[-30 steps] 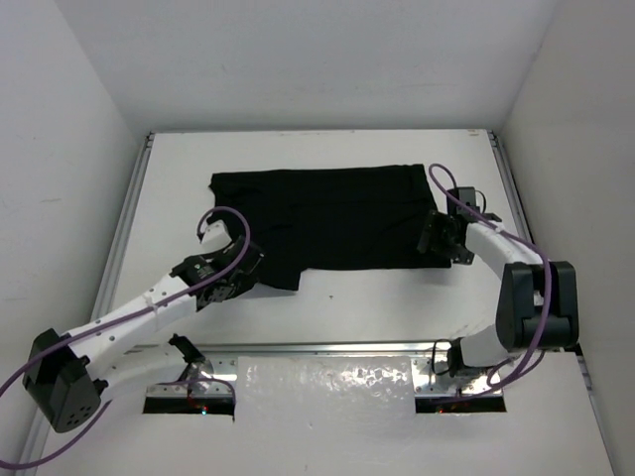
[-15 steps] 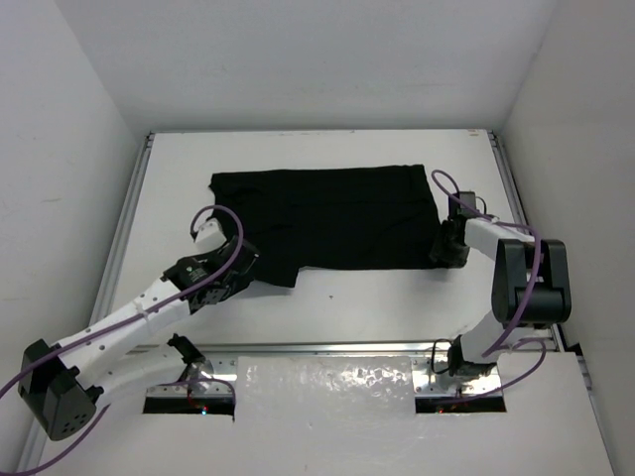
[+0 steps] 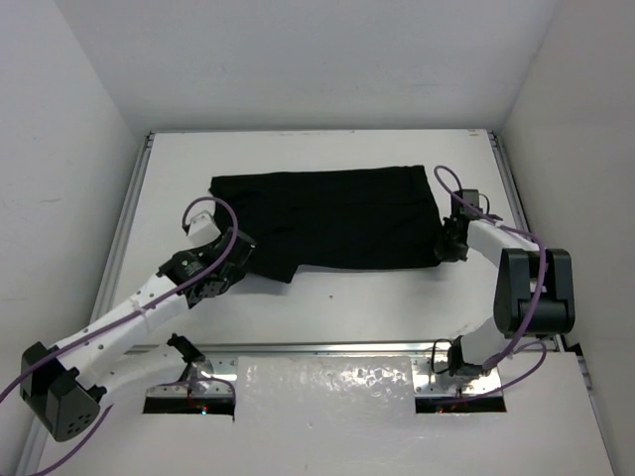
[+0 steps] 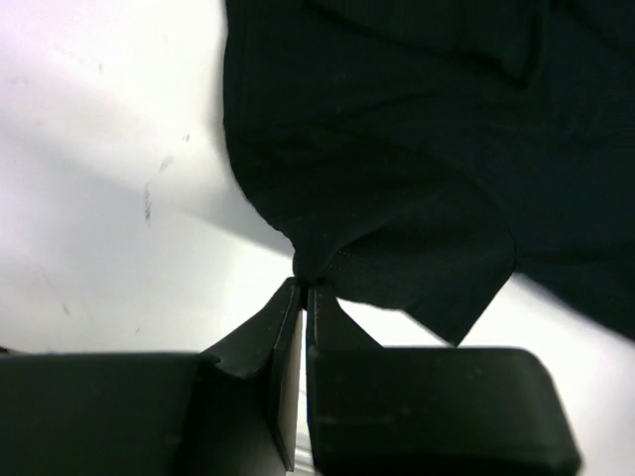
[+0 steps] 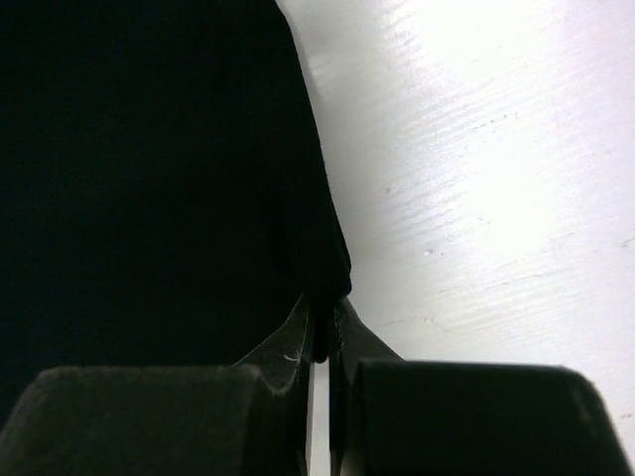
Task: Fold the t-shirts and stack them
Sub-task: Grap the side of the flattened tshirt closest away from the robot with both arms, then fold the other side of the tshirt into a rectangle
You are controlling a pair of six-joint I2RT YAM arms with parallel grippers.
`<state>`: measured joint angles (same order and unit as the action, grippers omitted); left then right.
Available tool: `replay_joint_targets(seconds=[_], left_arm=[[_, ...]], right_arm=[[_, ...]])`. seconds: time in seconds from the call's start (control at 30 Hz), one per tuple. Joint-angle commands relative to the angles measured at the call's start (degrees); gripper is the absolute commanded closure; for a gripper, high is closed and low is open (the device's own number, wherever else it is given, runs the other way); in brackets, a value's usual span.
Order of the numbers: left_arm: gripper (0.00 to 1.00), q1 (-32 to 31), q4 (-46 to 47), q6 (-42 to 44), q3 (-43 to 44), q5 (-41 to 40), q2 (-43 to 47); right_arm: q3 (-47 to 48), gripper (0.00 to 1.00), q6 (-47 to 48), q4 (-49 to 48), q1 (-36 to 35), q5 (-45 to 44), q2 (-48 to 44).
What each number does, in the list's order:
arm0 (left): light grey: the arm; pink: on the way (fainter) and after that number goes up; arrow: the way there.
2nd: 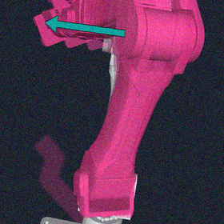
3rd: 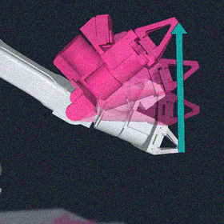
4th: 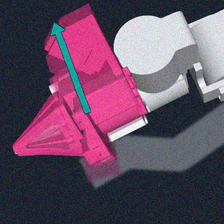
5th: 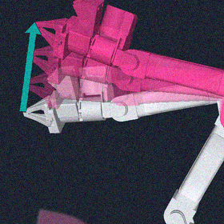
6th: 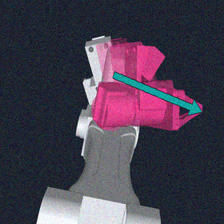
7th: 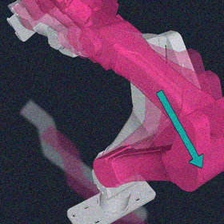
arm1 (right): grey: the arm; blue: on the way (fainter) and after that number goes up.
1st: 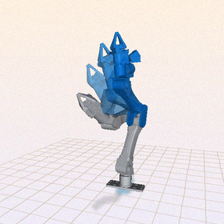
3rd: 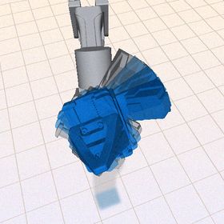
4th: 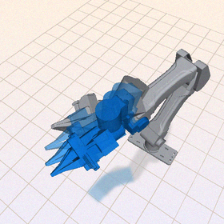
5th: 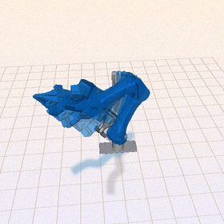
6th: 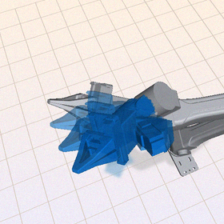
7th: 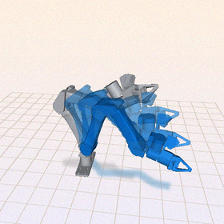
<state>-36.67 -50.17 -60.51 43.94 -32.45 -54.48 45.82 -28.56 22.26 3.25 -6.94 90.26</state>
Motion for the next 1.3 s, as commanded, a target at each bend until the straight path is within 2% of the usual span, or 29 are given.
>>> replay_joint_targets(seconds=[0.0,0.37,0.43,0.67,0.9,1.07,1.27], left_arm=[[1.0,1.9,1.9,0.4,5.2,-3.0,-1.2],[1.0,8.8,7.4,3.9,12.6,-2.3,-8.0],[1.0,11.0,10.2,5.5,12.9,-1.1,-9.4],[1.0,12.1,14.3,6.5,15.7,-2.7,-15.3],[1.0,14.3,18.8,7.9,19.6,-5.4,-21.3],[1.0,17.0,20.3,10.5,25.0,-2.8,-29.2],[1.0,17.8,14.2,10.4,35.3,-3.0,-42.1]], right_arm=[[1.4,0.98,0.1,0.1,0.0,1.0,-2.7],[9.9,1.0,-0.2,2.3,0.0,5.5,-2.8],[12.8,1.0,-0.7,2.6,0.0,5.9,-1.2],[18.6,1.0,-2.9,1.4,-0.3,6.5,2.8],[30.4,1.0,-2.0,3.7,-1.0,6.1,12.0],[36.3,1.0,-2.1,5.1,-1.7,6.7,17.5],[43.6,1.0,-1.4,6.7,-1.8,6.5,25.3]])
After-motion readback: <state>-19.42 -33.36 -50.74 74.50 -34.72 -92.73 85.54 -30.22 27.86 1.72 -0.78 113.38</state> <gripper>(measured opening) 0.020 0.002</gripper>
